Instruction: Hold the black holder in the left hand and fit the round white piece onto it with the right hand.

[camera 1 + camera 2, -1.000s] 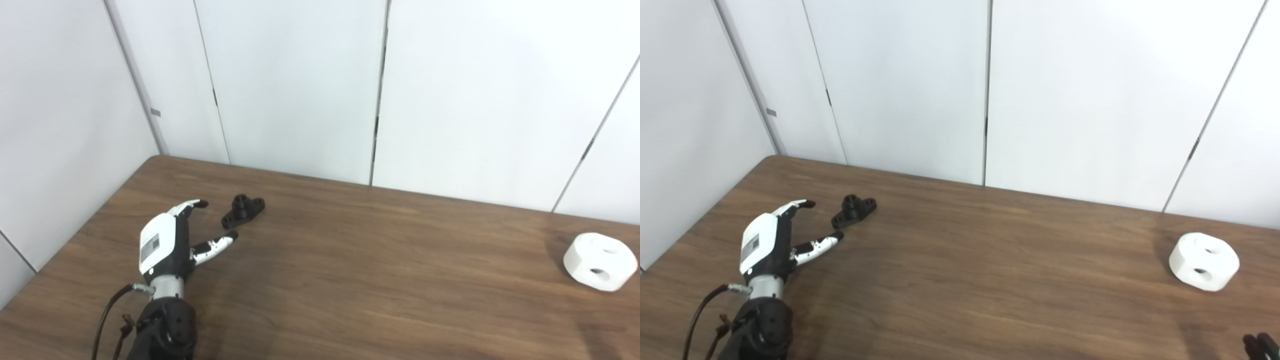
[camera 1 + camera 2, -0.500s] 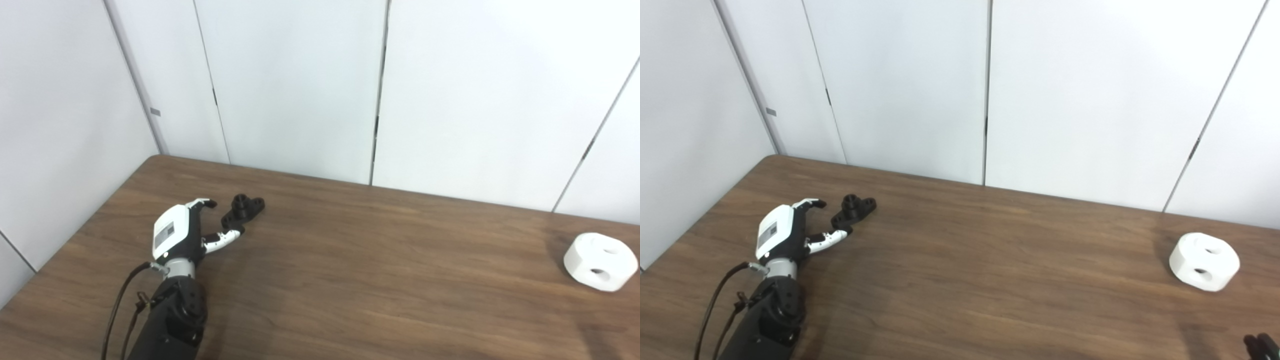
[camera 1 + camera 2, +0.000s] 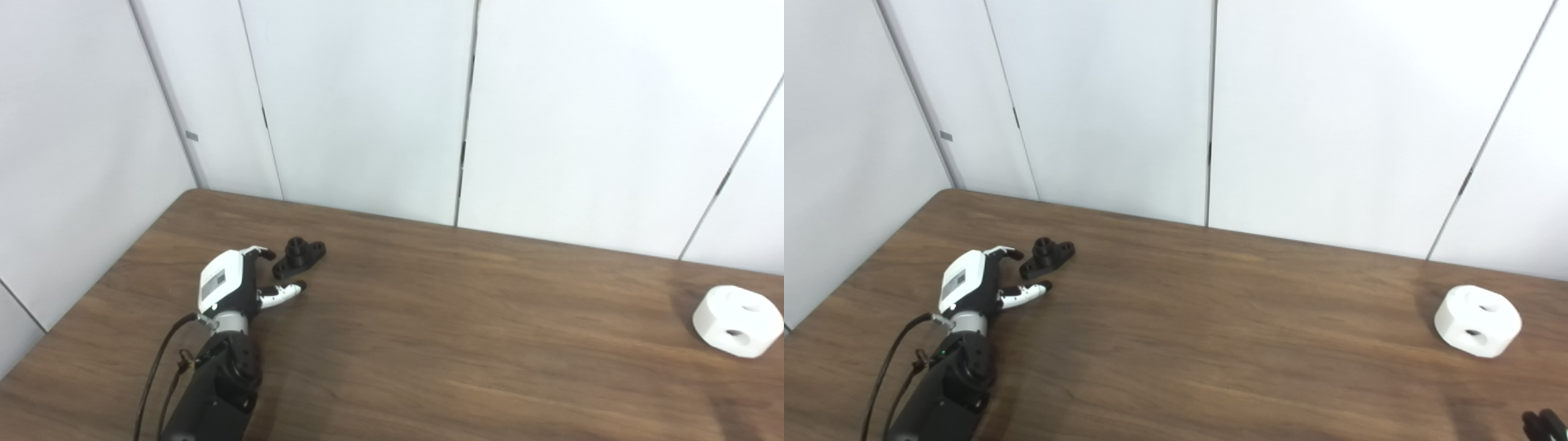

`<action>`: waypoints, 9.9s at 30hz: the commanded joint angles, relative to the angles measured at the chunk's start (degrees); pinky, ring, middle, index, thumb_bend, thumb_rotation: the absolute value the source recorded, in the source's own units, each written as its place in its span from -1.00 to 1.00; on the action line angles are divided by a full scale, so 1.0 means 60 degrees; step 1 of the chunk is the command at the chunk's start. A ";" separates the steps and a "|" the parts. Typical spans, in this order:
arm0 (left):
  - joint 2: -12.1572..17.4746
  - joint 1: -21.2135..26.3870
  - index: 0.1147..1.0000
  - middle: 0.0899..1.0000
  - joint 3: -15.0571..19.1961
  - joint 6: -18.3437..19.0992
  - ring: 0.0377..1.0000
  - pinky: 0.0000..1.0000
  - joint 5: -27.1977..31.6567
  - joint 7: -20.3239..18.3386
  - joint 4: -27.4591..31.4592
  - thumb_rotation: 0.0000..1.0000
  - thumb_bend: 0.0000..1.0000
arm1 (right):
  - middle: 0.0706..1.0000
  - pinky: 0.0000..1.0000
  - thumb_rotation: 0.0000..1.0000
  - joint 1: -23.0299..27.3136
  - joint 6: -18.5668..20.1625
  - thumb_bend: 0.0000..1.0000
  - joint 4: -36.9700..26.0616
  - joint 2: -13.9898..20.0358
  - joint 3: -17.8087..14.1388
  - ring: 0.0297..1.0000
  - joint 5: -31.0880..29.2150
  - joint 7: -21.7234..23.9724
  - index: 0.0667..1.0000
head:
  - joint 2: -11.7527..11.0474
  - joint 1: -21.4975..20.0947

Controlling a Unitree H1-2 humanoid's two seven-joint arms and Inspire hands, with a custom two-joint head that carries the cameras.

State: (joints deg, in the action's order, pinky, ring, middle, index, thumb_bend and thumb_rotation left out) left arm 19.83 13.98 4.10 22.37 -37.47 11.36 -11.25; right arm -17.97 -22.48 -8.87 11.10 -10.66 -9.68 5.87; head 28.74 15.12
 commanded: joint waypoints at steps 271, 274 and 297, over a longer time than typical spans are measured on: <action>0.0009 -0.4357 -0.15 0.55 -0.3425 -0.3378 0.70 0.70 -0.2670 -0.3973 0.4798 -0.90 0.03 | 1.00 0.99 -0.41 0.9310 0.7818 0.88 0.3080 0.4634 0.3420 1.00 0.8430 0.3714 0.68 | 0.0537 -0.4970; -0.0017 -0.4358 -0.15 0.55 -0.3448 -0.3383 0.70 0.69 -0.2715 -0.3963 0.4831 -0.90 0.03 | 1.00 0.99 -0.39 0.9390 0.7847 0.88 0.3186 0.4645 0.3487 1.00 0.8405 0.3724 0.68 | 0.0545 -0.4976; -0.0272 -0.4374 -0.15 0.52 -0.3527 -0.3342 0.65 0.62 -0.2817 -0.3936 0.5004 -0.91 0.03 | 0.99 0.98 -0.36 0.9628 0.7762 0.77 0.3383 0.4763 0.4085 1.00 0.8608 0.3795 0.54 | 0.0536 -0.4937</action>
State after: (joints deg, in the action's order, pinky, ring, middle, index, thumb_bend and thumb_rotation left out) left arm 17.48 -10.21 -16.56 -0.44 -52.30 -9.03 20.65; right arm 36.18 24.75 12.68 37.13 14.40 41.22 29.50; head 31.99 -14.59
